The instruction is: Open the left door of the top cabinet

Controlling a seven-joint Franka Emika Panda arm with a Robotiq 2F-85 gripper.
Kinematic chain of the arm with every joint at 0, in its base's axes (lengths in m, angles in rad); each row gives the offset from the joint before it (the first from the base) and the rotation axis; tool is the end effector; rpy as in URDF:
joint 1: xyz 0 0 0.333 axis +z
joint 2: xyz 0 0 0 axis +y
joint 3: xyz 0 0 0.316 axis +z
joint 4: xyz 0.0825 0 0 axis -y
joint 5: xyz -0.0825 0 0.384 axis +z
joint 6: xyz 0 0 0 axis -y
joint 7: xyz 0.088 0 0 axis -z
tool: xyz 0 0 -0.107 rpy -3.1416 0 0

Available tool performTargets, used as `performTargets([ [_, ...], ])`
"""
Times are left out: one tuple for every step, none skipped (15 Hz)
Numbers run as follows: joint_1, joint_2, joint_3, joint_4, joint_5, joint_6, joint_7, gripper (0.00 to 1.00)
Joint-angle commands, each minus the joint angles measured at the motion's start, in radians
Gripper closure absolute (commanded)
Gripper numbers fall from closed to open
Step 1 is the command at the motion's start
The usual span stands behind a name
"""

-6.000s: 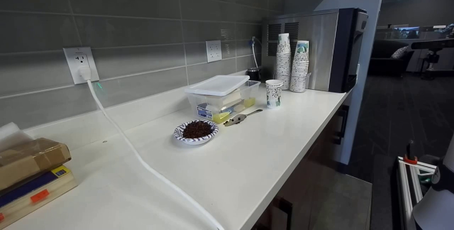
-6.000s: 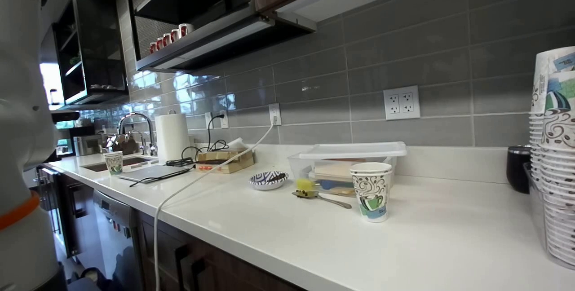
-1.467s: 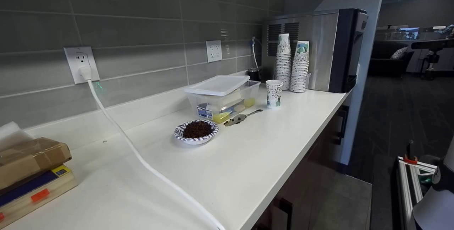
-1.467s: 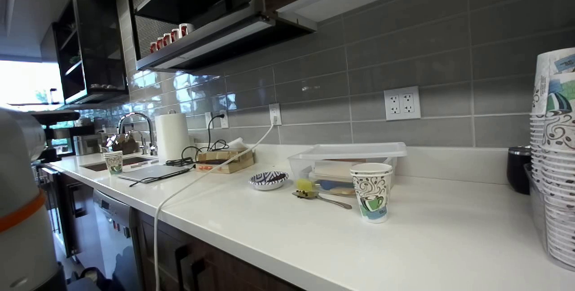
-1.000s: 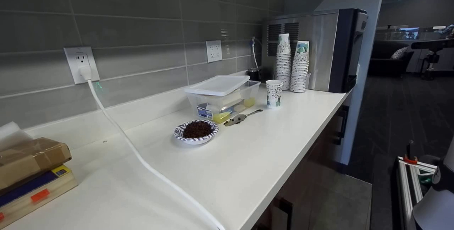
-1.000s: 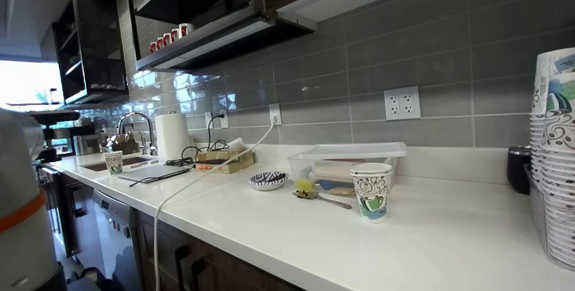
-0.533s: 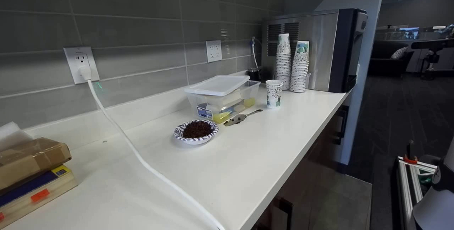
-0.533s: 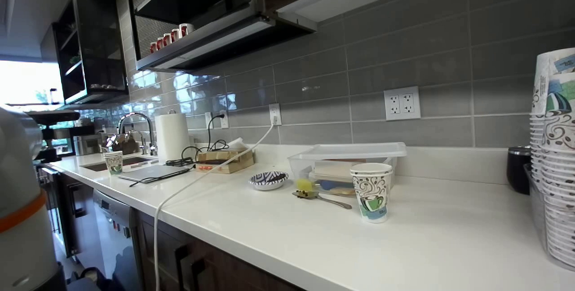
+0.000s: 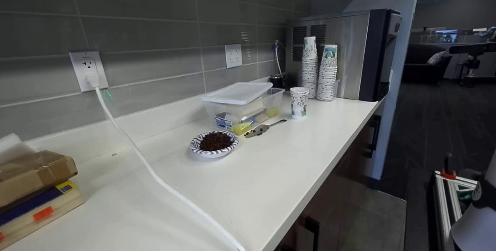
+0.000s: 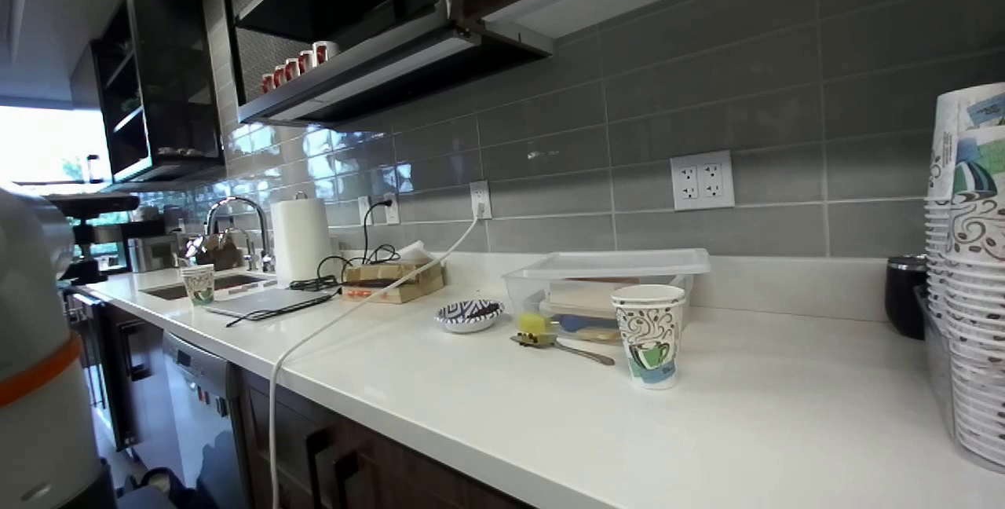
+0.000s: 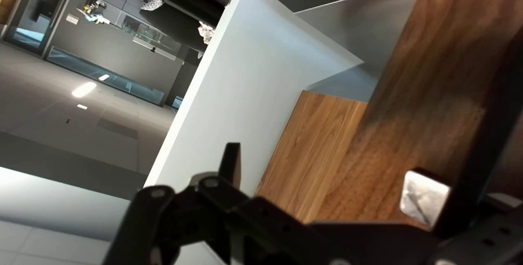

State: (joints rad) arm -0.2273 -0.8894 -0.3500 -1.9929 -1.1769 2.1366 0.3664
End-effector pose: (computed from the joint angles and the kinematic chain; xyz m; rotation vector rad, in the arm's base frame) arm 0.1479 -0.2767 0.8494 1.7760 -0.8202 0.9342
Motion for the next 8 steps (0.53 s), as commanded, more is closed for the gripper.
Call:
performTargets([
  [-0.021, 0.082, -0.029, 0.025, 0.003, 0.036, 0.055, 0.00],
  [-0.022, 0.097, -0.030, 0.031, 0.010, 0.052, 0.084, 0.00],
  [-0.024, 0.110, -0.031, 0.035, 0.016, 0.067, 0.114, 0.00],
  [-0.025, 0.122, -0.030, 0.036, 0.021, 0.081, 0.143, 0.00],
  [-0.026, 0.133, -0.029, 0.037, 0.025, 0.093, 0.168, 0.00],
  [-0.026, 0.148, -0.028, 0.038, 0.028, 0.110, 0.198, 0.00],
  [-0.024, 0.163, -0.025, 0.041, 0.036, 0.123, 0.223, 0.00],
  [-0.024, 0.178, -0.023, 0.042, 0.041, 0.137, 0.248, 0.00],
])
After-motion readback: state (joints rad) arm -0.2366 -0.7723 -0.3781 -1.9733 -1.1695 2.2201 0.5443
